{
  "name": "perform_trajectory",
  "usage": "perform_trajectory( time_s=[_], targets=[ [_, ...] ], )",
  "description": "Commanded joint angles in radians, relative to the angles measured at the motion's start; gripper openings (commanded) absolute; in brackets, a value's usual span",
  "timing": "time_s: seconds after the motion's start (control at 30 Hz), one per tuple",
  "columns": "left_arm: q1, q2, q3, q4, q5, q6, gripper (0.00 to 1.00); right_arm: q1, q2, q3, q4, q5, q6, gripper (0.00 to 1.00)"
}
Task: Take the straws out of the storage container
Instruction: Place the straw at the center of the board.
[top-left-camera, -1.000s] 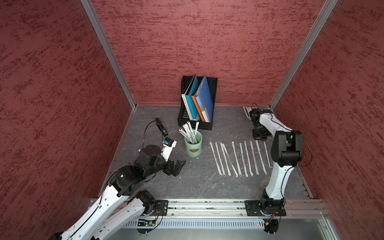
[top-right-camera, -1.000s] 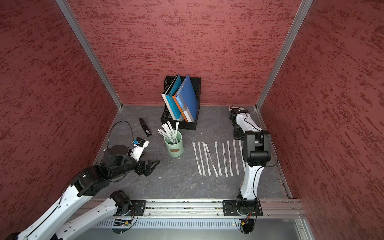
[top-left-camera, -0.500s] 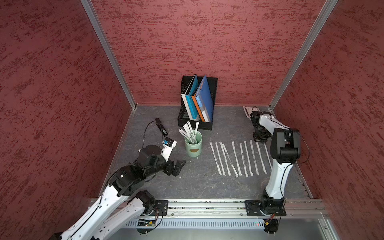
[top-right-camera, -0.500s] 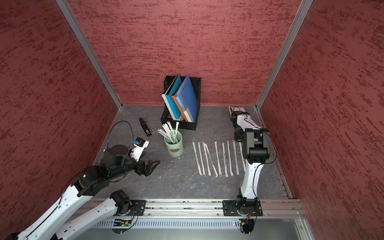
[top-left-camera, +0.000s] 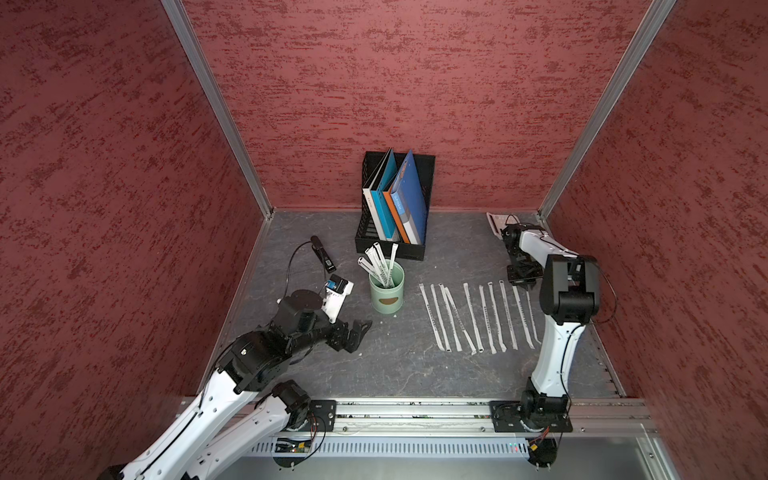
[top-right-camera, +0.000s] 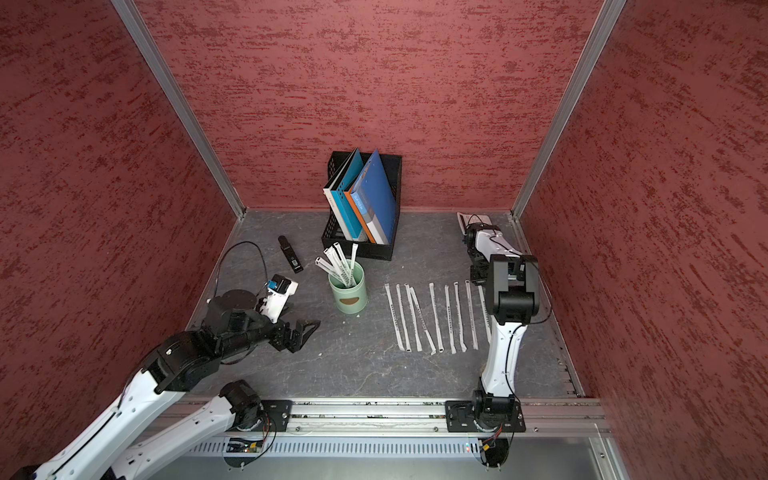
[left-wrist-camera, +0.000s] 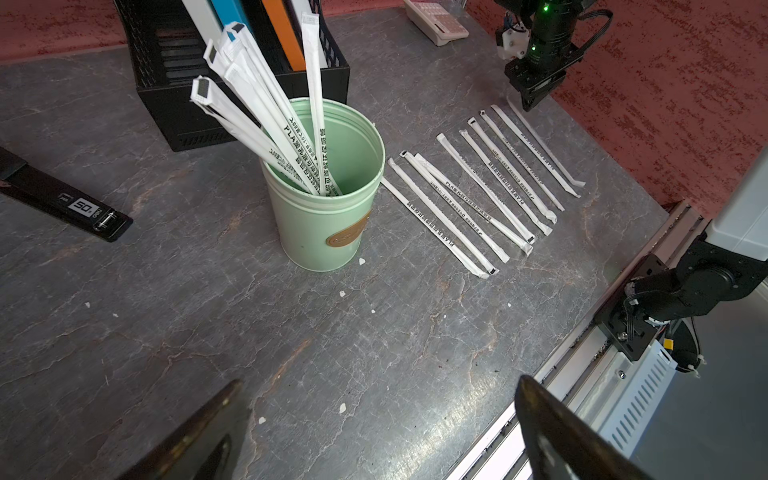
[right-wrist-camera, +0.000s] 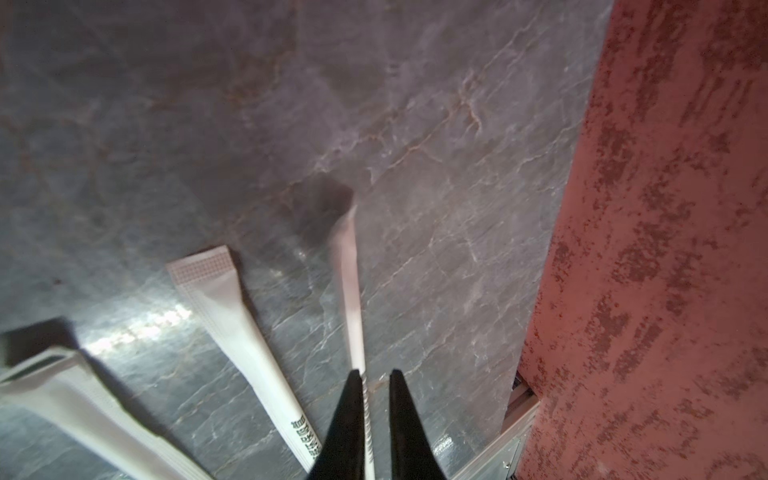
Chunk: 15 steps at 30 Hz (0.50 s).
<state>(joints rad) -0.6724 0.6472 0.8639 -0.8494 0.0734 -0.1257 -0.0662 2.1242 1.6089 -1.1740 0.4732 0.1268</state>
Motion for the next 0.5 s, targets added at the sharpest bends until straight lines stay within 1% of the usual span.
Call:
perform_trajectory(
  time_s=[0.0, 0.13, 0.23, 0.37, 0.47],
  targets=[
    [0.002, -0.008, 0.008, 0.006, 0.011, -0.002, 1.00, -0.010, 0.008, 0.026, 0.011, -0.013, 0.010, 0.13],
    [0.002, -0.007, 0.009, 0.006, 0.010, -0.005, 1.00, -0.011, 0.001, 0.029, 0.006, -0.009, 0.012, 0.14],
    [0.002, -0.008, 0.007, 0.008, 0.010, -0.003, 1.00, -0.009, -0.045, 0.029, 0.005, -0.023, 0.034, 0.14],
    [0.005, -0.003, 0.007, 0.007, 0.009, -0.002, 1.00, 0.029, -0.218, -0.020, 0.056, -0.130, 0.043, 0.16],
    [0.004, -0.003, 0.008, 0.009, 0.012, -0.002, 1.00, 0.120, -0.356, -0.072, 0.095, -0.190, 0.058, 0.18]
  ],
)
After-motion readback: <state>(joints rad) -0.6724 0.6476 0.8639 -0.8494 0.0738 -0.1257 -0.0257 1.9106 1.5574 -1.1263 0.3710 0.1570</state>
